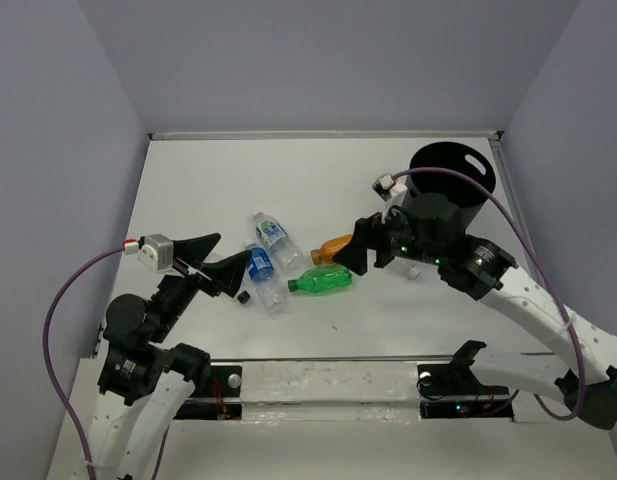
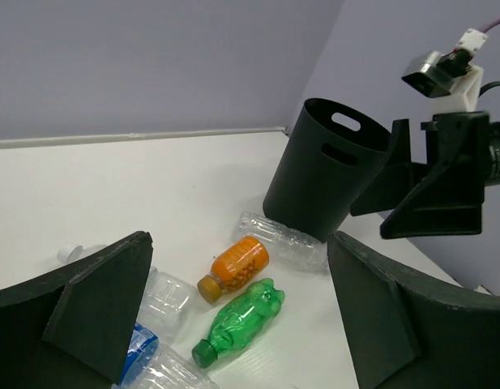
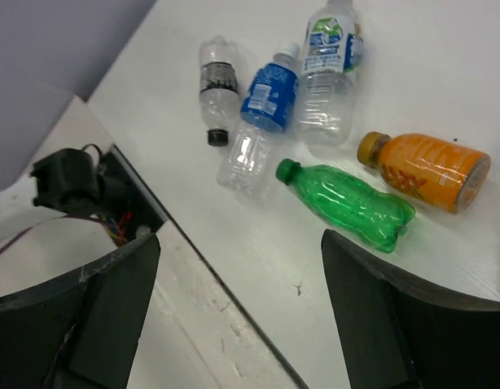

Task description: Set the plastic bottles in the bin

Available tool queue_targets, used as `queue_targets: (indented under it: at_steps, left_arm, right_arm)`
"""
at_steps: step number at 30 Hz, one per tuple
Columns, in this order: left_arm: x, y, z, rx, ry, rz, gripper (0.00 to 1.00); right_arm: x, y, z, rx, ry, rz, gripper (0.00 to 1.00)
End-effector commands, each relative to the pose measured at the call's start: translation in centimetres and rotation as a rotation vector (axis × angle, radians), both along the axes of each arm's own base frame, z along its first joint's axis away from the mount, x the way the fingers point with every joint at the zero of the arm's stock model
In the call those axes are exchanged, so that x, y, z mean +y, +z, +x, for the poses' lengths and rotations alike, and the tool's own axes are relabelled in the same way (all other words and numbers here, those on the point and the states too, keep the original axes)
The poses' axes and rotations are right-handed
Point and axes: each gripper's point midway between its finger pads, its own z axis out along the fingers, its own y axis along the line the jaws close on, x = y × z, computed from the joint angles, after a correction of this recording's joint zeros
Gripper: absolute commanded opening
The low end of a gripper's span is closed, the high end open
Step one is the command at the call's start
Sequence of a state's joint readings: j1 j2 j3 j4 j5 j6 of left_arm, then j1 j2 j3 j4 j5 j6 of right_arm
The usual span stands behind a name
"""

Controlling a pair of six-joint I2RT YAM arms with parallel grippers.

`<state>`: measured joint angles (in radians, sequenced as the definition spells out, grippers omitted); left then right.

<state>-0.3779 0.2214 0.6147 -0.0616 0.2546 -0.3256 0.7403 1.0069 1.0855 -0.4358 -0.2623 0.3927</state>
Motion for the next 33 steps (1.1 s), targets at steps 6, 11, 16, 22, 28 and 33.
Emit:
queue_targets:
  at_steps: [6, 11, 16, 22, 28, 33]
  left_arm:
    - [0.2, 0.1, 0.4, -0.008, 0.015, 0.007, 0.99]
    - [0.1, 0.1, 0.3, -0.01, 0.012, 0.005, 0.99]
    - [0.3, 0.2, 0.3, -0.013, 0.021, -0.003, 0.99]
    - [0.4, 0.3, 0.1, -0.023, 0.023, -0.007, 0.99]
    - [0.3, 0.3, 0.0, -0.022, 0.015, -0.005, 0.99]
    - [0.3, 0.3, 0.0, -0.021, 0.015, -0.006, 0.99]
  right_arm:
    - [-2.3, -3.4, 7.3, -0.15, -0.348, -0.374, 0.82]
    - [-3.2, -6.1, 9.6, -0.151, -0.425, -0.542, 0.8]
    - [-3.9, -8.6, 11.7, -0.167, -0.466, -0.717, 0.84]
    - [-3.8, -11.2, 13.8, -0.174, -0.47, -0.868, 0.84]
    - [-6.3, -13.0, 15.6, -0.133, -0.446, -0.949, 0.81]
    - [-7.1, -14.5, 16.4, -0.101, -0.39, -0.994, 0.79]
